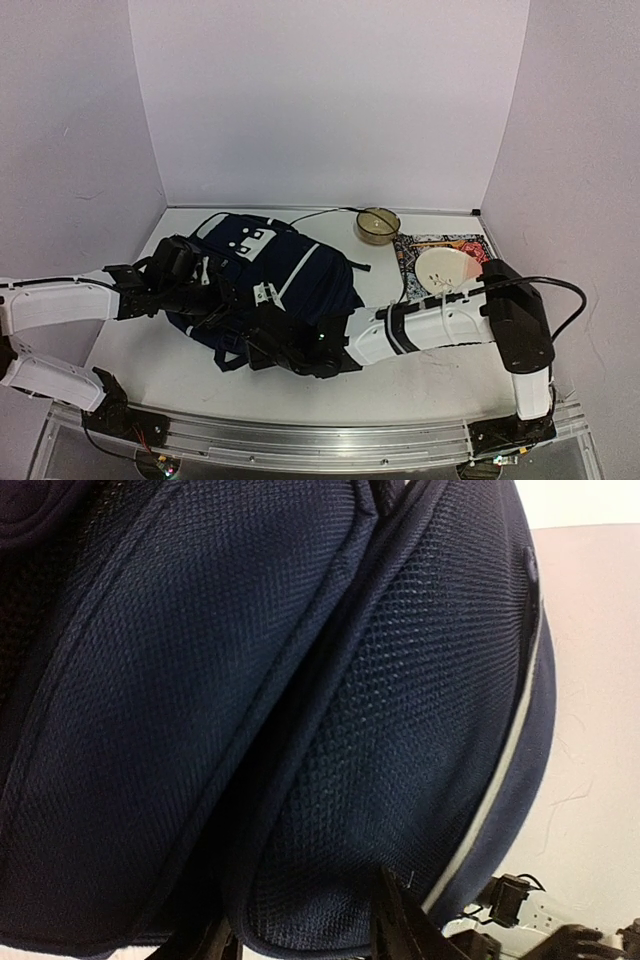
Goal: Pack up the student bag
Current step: Adjust the largest pocket of the bag at the center of the board.
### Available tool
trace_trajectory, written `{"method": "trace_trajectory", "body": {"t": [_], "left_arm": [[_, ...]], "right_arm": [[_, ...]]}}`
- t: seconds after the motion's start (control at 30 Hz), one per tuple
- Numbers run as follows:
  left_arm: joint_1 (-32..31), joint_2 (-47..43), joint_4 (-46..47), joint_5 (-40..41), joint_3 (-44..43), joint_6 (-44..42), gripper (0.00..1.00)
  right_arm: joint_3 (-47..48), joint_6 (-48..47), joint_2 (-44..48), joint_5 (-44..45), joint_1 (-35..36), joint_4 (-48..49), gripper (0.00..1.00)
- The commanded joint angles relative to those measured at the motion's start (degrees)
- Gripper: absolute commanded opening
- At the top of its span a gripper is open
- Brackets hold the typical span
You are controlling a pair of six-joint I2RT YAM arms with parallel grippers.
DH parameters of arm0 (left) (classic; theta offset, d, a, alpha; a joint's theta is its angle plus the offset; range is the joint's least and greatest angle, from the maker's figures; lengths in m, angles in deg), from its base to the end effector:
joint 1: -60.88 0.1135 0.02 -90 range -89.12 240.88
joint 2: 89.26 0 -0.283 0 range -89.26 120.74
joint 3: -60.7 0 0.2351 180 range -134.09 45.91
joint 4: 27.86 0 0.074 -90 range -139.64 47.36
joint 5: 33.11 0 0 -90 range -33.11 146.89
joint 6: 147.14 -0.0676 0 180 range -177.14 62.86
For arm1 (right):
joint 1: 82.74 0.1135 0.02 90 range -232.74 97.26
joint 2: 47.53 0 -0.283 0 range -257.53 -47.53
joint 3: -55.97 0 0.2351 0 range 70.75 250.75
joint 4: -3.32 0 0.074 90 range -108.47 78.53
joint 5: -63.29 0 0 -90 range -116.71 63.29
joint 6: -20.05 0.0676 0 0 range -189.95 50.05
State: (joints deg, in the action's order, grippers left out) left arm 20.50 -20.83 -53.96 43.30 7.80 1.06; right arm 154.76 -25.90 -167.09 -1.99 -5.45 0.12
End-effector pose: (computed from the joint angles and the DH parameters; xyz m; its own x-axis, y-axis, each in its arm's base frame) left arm 0.1778 -0.1721 0.2209 -0.9156 -0.3058 -0.2612 -0.0278 0.6960 -0.7175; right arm 0.1383 0.4846 0.2213 -0.6219 0.1133 -0.7749 -0.5143 0.6871 0.5132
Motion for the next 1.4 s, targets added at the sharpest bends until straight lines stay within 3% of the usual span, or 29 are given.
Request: {"method": "trace_trajectory", "body": {"t": [0.0, 0.17, 0.23, 0.47, 0.67, 0.83, 1.27, 1.37], "left_arm": [[1.06, 2.53, 4.18, 1.01, -1.25, -2.21, 0.40], [1.38, 3.91, 6.05, 1.29, -2.18, -2.55, 0.06], [1.68, 3.78, 5.81, 2.19, -2.58, -3.17, 0.00], [3.28, 2.59, 3.32, 3.39, -3.46, -4.94, 0.00], [3.29, 2.56, 3.51, 0.37, -3.99, -3.50, 0.00], [3.29, 2.79, 4.34, -1.57, -4.30, -1.96, 0.00], [3.27, 2.40, 5.56, -3.32, -4.06, -0.76, 0.00], [3.27, 2.42, 5.60, -3.88, -4.14, -0.88, 0.00]], "right_arm": [[-1.56, -2.24, 6.56, -2.53, -0.38, -2.52, 0.00], [-1.19, -4.40, 7.83, -4.30, -0.38, -5.20, 0.00], [-1.79, -5.34, 8.67, -4.64, -0.38, -6.17, 0.00], [-5.94, -6.73, 11.83, -3.65, -0.39, -8.47, 0.00], [-1.64, -5.28, 6.61, -1.07, -0.47, -8.25, 0.25], [3.02, -4.87, 1.55, 1.79, -0.47, -6.11, 0.32], [9.99, -0.05, -5.81, 6.58, -0.47, -6.29, 0.39], [11.10, 0.95, -6.83, 9.14, -0.46, -7.67, 0.34]]}}
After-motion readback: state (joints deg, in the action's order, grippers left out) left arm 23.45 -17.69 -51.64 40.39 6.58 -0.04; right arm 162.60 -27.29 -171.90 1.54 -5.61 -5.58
